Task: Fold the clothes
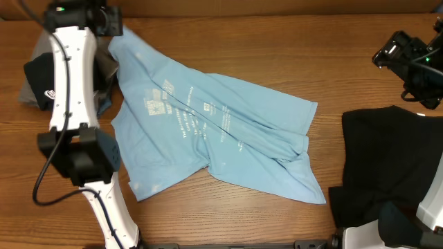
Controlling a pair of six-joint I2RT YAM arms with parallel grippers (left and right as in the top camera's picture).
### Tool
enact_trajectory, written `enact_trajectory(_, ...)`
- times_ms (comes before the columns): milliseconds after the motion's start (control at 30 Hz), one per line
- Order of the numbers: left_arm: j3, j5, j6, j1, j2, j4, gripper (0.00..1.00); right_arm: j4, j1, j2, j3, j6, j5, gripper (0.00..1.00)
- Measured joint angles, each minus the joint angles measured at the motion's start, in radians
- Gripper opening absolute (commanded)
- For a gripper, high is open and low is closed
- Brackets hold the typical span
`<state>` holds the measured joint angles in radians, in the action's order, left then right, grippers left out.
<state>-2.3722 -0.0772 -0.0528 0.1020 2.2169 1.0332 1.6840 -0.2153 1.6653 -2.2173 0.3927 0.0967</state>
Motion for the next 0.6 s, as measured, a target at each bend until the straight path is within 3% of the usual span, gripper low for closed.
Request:
enact_trajectory(267, -0.006, 0.071, -0.019, -0.053, -0.092, 0.089, 0.78, 0.008, 0.0, 0.137, 0.008, 0.0, 0.0, 0.99)
enact_trajectory(433, -0.003, 0.088, -0.032, -0.095, -0.208, 0.174, 0.84, -0.035, 0.001, 0.203, 0.127, 0.0, 0.0, 0.99)
enact_trajectory(533, -0.003, 0.092, -0.032, -0.117, -0.316, 0.225, 0.84, -0.126, 0.0, 0.214, 0.254, 0.002, -0.002, 0.87)
enact_trajectory(567, -0.003, 0.093, -0.032, -0.125, -0.355, 0.246, 0.84, -0.155, 0.0, 0.214, 0.306, 0.002, -0.002, 0.78)
enact_trajectory(600, -0.004, 0.093, -0.031, -0.132, -0.388, 0.268, 0.84, -0.181, -0.001, 0.217, 0.352, 0.001, -0.004, 0.58)
